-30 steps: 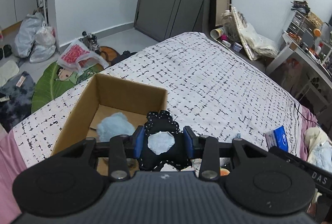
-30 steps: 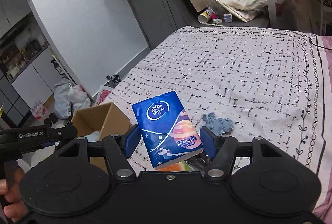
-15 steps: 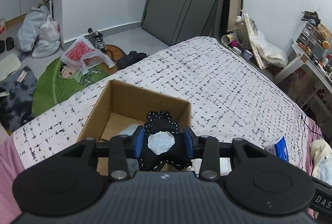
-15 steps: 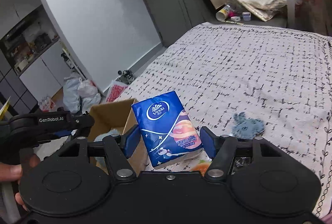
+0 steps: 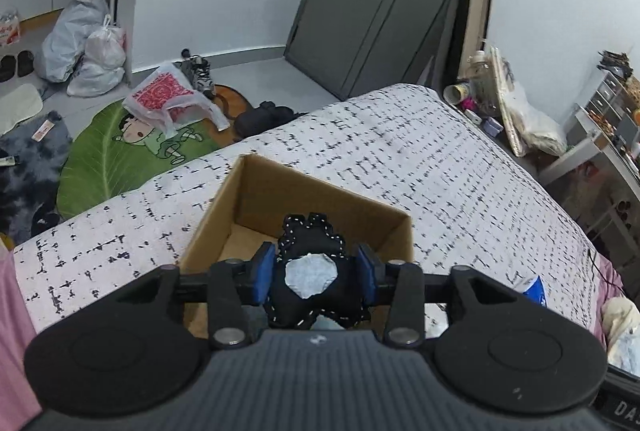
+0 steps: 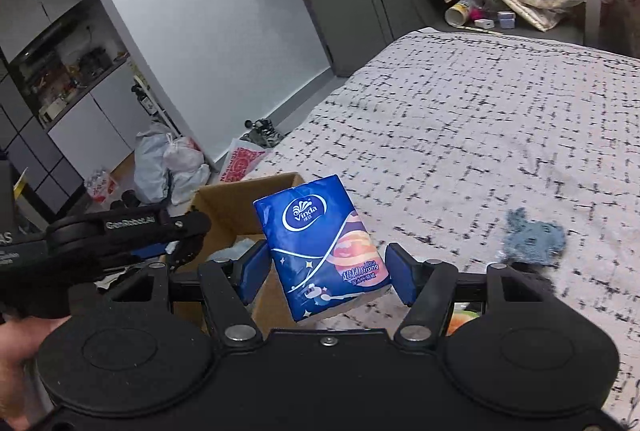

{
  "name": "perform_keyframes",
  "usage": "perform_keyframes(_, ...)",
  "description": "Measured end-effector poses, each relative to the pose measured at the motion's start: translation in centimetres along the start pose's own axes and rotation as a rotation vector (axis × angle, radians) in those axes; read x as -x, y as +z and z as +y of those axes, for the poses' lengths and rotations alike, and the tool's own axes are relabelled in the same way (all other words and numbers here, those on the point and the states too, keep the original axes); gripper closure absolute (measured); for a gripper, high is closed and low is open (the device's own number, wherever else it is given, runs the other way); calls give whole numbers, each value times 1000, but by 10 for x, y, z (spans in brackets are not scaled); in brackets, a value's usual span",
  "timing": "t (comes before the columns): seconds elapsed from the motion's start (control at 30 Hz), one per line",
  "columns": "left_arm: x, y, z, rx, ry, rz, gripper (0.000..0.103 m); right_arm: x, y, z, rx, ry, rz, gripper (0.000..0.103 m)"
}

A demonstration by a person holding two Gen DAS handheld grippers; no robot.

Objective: Organize soft objects
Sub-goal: 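Carry the lace item and tissue pack over the box with both tools, then open both tools to drop the lace item and tissue pack into the box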

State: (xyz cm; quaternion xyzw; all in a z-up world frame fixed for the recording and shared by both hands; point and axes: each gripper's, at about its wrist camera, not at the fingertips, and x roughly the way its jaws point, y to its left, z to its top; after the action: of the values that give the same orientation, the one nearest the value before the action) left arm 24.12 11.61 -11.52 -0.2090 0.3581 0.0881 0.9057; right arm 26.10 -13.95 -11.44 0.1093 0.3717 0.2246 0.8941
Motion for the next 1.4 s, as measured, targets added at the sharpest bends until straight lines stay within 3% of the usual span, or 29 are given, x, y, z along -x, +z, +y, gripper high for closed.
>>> perform_keyframes(0.2,-2,7,9,15,46,-19,39,-18,6,16,-1,32,14,42)
perform_keyframes(0.63,10,16,34,71,110,-6,36,-57,12,47,-45,112,19,41)
perform_keyframes(0.77,20,14,37,64,134,-21,34,-58,14,52,-62,149,4,32)
perform_keyframes(0.83,25,12,38,62,138,-28,32,-55,14,51,-66,134,9,20)
perform_keyframes(1.0,34,9,42,130,94,-11,22,-39,17,38,-90,97,22,20)
perform_keyframes(1.07,38,8,37,111,95,-19,21,-31,19,34,-70,77,35,19)
perform_keyframes(1.13,44,7,29,72,92,-40,19,-28,20,33,-59,63,39,10)
perform_keyframes(1.4,59,-1,-1,4,82,-88,13,1,26,13,-4,-13,69,3)
